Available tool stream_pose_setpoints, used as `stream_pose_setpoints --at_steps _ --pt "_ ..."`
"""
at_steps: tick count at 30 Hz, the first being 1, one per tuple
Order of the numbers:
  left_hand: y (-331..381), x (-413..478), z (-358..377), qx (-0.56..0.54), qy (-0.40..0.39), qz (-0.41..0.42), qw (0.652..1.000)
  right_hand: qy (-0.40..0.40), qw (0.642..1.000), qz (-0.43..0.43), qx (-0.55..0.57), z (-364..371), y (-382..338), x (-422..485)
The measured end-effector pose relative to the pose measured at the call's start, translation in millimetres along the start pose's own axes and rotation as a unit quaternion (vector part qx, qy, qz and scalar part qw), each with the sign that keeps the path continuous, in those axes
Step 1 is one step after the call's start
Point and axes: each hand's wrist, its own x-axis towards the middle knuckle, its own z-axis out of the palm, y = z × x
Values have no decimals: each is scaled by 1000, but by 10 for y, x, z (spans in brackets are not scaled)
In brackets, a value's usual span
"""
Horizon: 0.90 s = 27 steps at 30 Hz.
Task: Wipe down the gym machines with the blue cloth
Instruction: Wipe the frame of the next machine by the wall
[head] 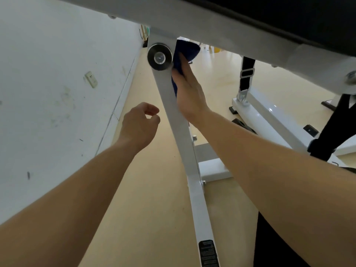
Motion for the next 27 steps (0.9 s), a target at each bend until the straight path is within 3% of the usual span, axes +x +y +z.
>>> stream_pose_setpoints --at_steps 6,14,20,27 --pt "-215 -223 209 32 -12 -15 999 -75 985 150 -36 -29 986 -650" --pt "-482 -318 395 57 -26 -27 998 -48 988 18 -148 -56 643 -293" --pt "-766 -472 551 42 -39 -47 997 -61 987 124 -76 -76 1341 -736" --pt "-1013 -566 706 35 -43 -78 995 -50 993 92 -53 33 1172 -546"
